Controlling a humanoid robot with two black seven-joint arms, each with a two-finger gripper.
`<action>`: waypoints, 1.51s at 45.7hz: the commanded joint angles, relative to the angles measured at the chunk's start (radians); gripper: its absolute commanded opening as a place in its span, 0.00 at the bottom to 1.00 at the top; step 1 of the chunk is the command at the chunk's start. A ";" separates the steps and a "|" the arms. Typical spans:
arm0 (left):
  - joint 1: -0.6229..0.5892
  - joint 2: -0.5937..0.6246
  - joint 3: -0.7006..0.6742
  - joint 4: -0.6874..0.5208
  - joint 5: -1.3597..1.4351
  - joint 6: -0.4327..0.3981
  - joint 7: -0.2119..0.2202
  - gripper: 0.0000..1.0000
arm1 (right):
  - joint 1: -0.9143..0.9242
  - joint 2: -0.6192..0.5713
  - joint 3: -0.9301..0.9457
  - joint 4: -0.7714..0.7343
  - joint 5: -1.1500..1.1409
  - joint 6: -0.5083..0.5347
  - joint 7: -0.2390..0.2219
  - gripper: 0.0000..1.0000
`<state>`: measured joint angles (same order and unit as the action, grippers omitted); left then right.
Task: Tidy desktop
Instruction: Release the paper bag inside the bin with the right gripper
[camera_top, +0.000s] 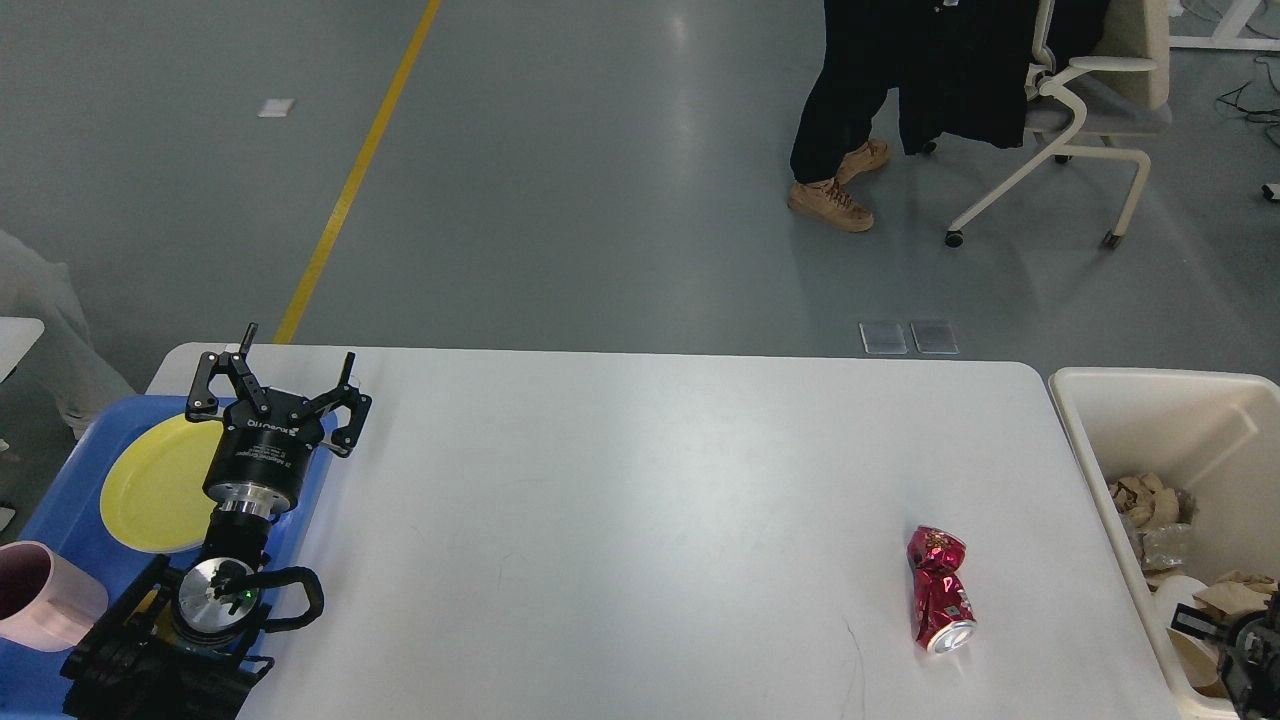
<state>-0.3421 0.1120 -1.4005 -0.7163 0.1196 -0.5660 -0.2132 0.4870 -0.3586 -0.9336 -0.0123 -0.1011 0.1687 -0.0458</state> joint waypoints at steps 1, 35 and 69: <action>0.000 0.000 0.000 0.000 0.000 0.000 0.000 0.96 | -0.007 0.003 0.001 0.000 0.000 -0.005 -0.002 0.00; 0.002 0.000 0.000 0.000 0.000 0.000 0.000 0.96 | -0.005 -0.006 0.001 -0.005 0.000 -0.212 0.006 1.00; 0.000 0.000 0.000 0.000 -0.001 0.000 0.000 0.96 | 0.683 -0.313 -0.203 0.693 -0.199 -0.097 -0.002 1.00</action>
<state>-0.3423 0.1120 -1.4004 -0.7155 0.1192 -0.5660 -0.2133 0.9211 -0.6112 -1.0153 0.4611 -0.2022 0.0034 -0.0474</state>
